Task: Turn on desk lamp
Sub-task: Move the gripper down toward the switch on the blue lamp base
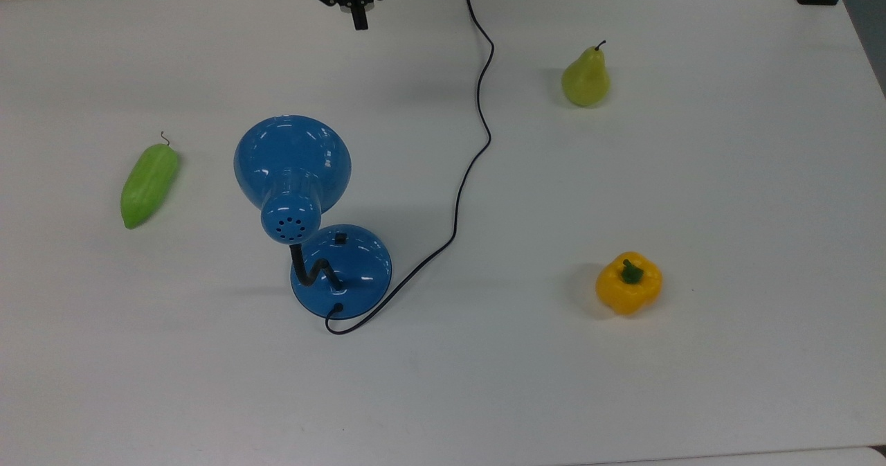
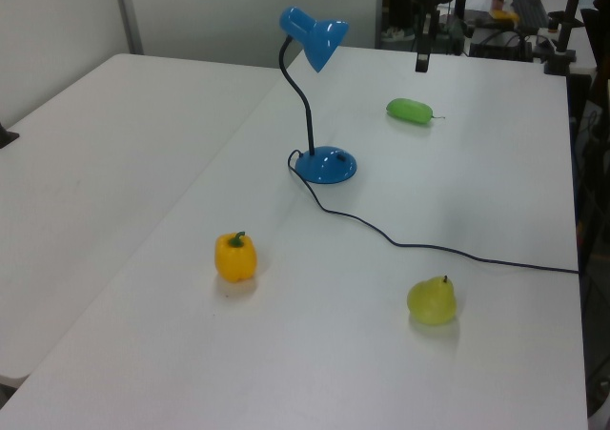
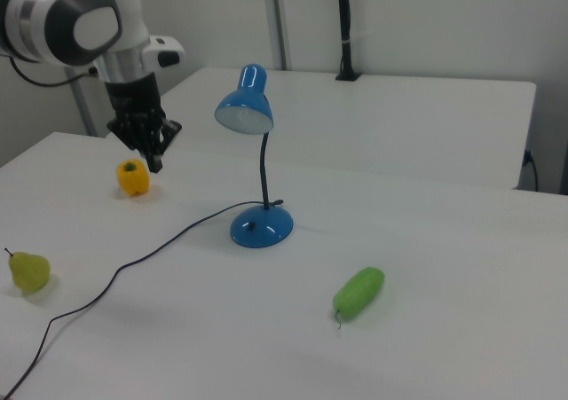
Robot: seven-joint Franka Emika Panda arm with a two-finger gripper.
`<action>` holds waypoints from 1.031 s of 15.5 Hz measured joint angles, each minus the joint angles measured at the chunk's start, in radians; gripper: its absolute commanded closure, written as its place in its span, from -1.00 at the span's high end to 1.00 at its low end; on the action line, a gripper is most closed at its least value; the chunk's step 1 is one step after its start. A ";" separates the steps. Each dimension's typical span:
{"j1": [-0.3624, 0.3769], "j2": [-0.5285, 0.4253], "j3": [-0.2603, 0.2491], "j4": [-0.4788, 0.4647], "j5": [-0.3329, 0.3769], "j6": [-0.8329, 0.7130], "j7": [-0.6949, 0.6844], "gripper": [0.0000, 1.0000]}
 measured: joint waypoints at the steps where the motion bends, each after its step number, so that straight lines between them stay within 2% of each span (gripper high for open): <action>1: -0.001 0.002 0.000 -0.016 0.000 0.000 -0.003 -1.00; 4: -0.005 0.009 0.000 -0.062 -0.003 0.015 -0.007 -1.00; 6: -0.007 0.018 0.000 -0.103 -0.003 0.079 -0.007 -1.00; 12: -0.011 0.055 -0.003 -0.233 -0.003 0.364 -0.007 -1.00; 16: -0.017 0.095 -0.005 -0.280 -0.003 0.564 0.019 -1.00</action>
